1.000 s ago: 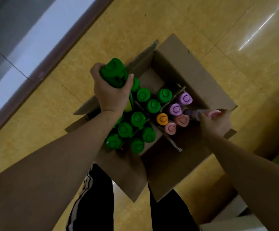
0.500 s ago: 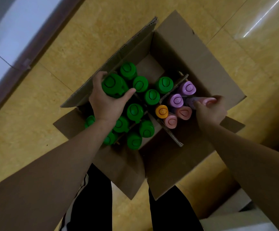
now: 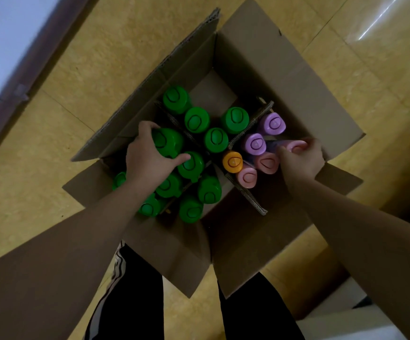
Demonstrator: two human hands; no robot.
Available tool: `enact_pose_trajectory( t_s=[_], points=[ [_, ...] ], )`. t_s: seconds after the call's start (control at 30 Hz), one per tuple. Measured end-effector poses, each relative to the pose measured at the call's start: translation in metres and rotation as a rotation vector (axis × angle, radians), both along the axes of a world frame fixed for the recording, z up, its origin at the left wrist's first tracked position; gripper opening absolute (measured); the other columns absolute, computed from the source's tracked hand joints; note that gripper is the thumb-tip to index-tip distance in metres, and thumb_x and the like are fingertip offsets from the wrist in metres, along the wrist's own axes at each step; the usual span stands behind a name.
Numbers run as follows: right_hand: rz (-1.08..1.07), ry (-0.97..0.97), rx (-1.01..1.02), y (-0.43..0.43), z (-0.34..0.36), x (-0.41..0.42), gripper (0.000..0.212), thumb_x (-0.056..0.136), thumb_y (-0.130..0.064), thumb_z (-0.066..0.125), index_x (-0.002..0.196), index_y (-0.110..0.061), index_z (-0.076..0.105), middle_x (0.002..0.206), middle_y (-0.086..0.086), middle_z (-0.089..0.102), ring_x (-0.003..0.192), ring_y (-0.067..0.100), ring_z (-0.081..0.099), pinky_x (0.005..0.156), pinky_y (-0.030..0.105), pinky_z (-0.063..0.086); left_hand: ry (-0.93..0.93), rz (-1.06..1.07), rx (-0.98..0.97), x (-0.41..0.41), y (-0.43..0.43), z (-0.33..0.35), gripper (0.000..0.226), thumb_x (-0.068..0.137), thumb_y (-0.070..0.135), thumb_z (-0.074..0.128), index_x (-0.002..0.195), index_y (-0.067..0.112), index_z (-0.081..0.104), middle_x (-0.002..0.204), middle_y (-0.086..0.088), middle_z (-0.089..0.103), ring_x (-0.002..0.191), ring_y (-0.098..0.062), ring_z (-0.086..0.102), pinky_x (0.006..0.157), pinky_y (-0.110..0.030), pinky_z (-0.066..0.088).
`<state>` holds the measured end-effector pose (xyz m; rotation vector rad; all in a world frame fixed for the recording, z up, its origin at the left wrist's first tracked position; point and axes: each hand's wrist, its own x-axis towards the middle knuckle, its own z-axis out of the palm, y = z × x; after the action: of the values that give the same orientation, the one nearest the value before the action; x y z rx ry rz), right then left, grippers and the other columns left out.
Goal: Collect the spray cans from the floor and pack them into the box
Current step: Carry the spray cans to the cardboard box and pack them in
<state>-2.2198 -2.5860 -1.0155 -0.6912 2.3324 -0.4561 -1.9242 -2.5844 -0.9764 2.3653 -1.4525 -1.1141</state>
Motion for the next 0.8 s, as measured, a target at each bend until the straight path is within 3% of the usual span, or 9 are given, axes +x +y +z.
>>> enact_pose_trajectory(
  t_s=[0.13, 0.23, 0.37, 0.57, 0.7, 0.8],
  points=[
    [-0.004, -0.046, 0.004, -0.003, -0.004, 0.003, 0.048, 0.078, -0.021, 0.077, 0.121, -0.012, 0.059, 0.108, 0.001, 0.061, 0.101, 0.019, 0.061, 0.086, 0.035, 0.056, -0.049, -0.055, 0.113, -0.001, -0.004, -0.011, 0.094, 0.066, 0.06, 0.085, 0.133, 0.016, 0.036, 0.126, -0.01, 0.061, 0.114, -0.031, 0.061, 0.092, -0.042, 0.052],
    [-0.015, -0.066, 0.005, -0.004, -0.006, 0.005, 0.05, 0.079, -0.019, 0.077, 0.125, -0.013, 0.058, 0.117, 0.005, 0.062, 0.105, 0.019, 0.06, 0.086, 0.032, 0.054, -0.132, -0.191, 0.172, 0.0, -0.005, -0.015, 0.101, 0.072, 0.077, 0.068, 0.14, 0.011, 0.031, 0.132, -0.014, 0.058, 0.119, -0.037, 0.059, 0.101, -0.05, 0.046],
    [0.003, -0.1, 0.022, -0.005, -0.009, 0.009, 0.05, 0.082, -0.014, 0.077, 0.128, -0.012, 0.057, 0.123, 0.006, 0.062, 0.108, 0.019, 0.062, 0.083, 0.03, 0.056, -0.226, -0.27, 0.211, -0.003, -0.007, -0.018, 0.107, 0.078, 0.083, 0.053, 0.149, 0.008, 0.025, 0.145, -0.015, 0.049, 0.129, -0.038, 0.051, 0.11, -0.053, 0.036],
    [0.058, -0.122, 0.047, -0.009, -0.015, 0.012, 0.051, 0.085, -0.017, 0.076, 0.131, -0.014, 0.053, 0.12, 0.003, 0.059, 0.107, 0.017, 0.06, 0.086, 0.031, 0.056, -0.259, -0.318, 0.266, -0.002, -0.01, -0.021, 0.11, 0.077, 0.088, 0.046, 0.154, 0.013, 0.02, 0.153, -0.014, 0.042, 0.137, -0.038, 0.042, 0.112, -0.054, 0.029],
    [0.104, -0.106, 0.077, -0.01, -0.013, 0.013, 0.058, 0.085, -0.025, 0.076, 0.137, -0.013, 0.051, 0.126, 0.009, 0.062, 0.114, 0.024, 0.062, 0.096, 0.042, 0.056, -0.284, -0.332, 0.28, -0.002, -0.012, -0.022, 0.112, 0.076, 0.089, 0.045, 0.155, 0.014, 0.019, 0.154, -0.015, 0.039, 0.139, -0.038, 0.039, 0.113, -0.054, 0.028],
    [0.127, -0.091, 0.072, -0.008, -0.008, 0.013, 0.061, 0.087, -0.025, 0.074, 0.141, -0.014, 0.049, 0.129, 0.01, 0.061, 0.119, 0.025, 0.06, 0.1, 0.041, 0.053, -0.265, -0.318, 0.284, -0.001, -0.012, -0.022, 0.112, 0.077, 0.088, 0.047, 0.156, 0.015, 0.017, 0.155, -0.015, 0.038, 0.141, -0.038, 0.037, 0.114, -0.055, 0.027]
  ],
)
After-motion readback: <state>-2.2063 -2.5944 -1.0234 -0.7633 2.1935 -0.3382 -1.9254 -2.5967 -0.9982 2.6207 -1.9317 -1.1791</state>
